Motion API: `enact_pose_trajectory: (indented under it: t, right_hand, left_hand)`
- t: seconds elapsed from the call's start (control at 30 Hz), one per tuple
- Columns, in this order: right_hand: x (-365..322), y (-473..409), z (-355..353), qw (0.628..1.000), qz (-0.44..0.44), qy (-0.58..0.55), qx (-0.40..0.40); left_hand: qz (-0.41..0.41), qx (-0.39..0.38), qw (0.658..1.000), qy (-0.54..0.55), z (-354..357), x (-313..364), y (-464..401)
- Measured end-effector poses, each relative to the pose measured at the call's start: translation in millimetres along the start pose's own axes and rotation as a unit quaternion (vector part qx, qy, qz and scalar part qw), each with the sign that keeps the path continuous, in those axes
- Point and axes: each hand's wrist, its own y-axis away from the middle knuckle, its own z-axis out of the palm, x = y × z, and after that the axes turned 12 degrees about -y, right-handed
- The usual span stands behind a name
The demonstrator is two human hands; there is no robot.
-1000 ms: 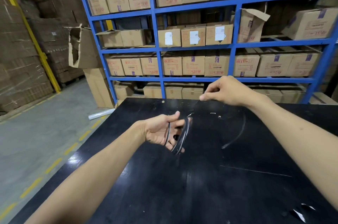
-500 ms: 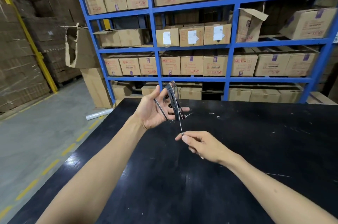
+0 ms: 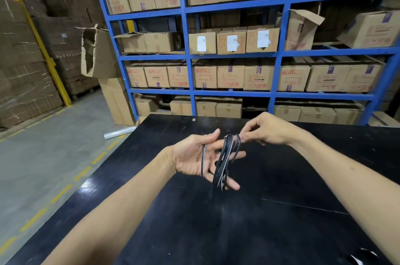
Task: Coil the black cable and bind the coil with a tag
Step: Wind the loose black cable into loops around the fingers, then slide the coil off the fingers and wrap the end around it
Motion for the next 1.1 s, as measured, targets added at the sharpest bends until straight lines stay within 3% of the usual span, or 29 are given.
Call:
enact_pose_trajectory:
  t: [0.13,0.27,0.37,0.47,0.53,0.63,0.87,1.1]
  right_hand:
    - [-11,-5,-4,0.995,-0.004,-0.096,0.037]
    - [-21,-8,7,0.992,-0.031,-0.103,0.058]
    - [-23,-5,18,0.992,-0.075,0.011,0.106]
    - [-16,-2,32,0.958,-0.160,0.176,0.160]
    - [-9,-1,44,0.941,-0.177,0.224,0.183]
    - [0,1,65,0.935,-0.175,0.184,0.248]
    - [-3,-5,87,0.934,-0.066,0.093,0.340]
    - [-8,-13,86,0.929,-0.054,-0.067,0.361]
  left_hand:
    - [-0.041,0.038,0.998,-0.020,-10,-6,-5]
    - [-0.066,0.108,0.992,-0.023,-20,-9,-15]
    - [-0.032,0.174,0.984,0.007,-29,-10,-20]
    - [0.016,0.214,0.975,0.056,-35,-5,-22]
    - [0.039,0.230,0.970,0.069,-39,-3,-24]
    - [0.073,0.267,0.957,0.082,-40,-1,-31]
    - [0.117,0.336,0.928,0.106,-43,-3,-51]
    - [0.138,0.336,0.924,0.118,-40,0,-48]
